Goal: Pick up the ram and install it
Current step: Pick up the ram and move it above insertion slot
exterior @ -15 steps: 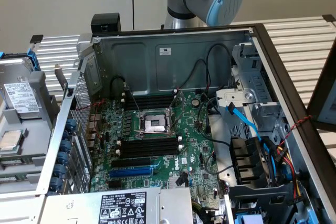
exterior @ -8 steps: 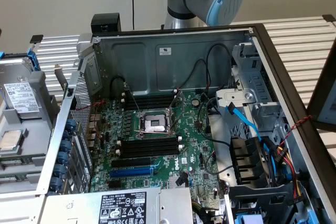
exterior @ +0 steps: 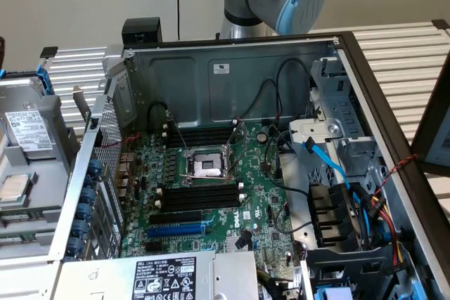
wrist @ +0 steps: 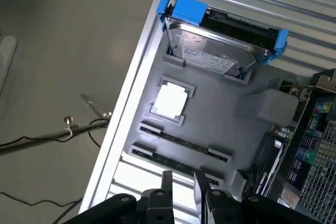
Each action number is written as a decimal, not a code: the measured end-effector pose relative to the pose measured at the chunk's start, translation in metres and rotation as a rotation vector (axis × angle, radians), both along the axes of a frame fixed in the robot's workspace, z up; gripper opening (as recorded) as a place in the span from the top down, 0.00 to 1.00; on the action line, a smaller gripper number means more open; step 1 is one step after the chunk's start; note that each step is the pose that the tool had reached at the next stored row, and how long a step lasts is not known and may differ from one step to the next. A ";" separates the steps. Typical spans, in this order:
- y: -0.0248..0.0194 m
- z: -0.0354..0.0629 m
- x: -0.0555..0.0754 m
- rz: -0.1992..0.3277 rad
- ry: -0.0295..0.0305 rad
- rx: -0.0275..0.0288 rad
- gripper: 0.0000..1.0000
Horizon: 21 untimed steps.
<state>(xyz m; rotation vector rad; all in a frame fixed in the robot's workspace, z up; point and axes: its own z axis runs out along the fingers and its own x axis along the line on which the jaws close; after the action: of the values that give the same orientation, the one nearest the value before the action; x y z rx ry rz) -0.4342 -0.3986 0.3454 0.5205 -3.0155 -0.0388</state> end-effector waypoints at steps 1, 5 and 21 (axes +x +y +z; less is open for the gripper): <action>0.0000 -0.0010 0.000 0.018 -0.0001 0.0001 0.69; 0.0000 -0.0054 0.000 0.091 0.0001 0.0000 0.69; 0.0000 -0.0239 0.000 0.382 0.0001 -0.0001 0.69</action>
<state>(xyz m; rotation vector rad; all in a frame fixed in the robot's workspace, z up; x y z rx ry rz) -0.4342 -0.3986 0.3215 1.0818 -2.8591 -0.0144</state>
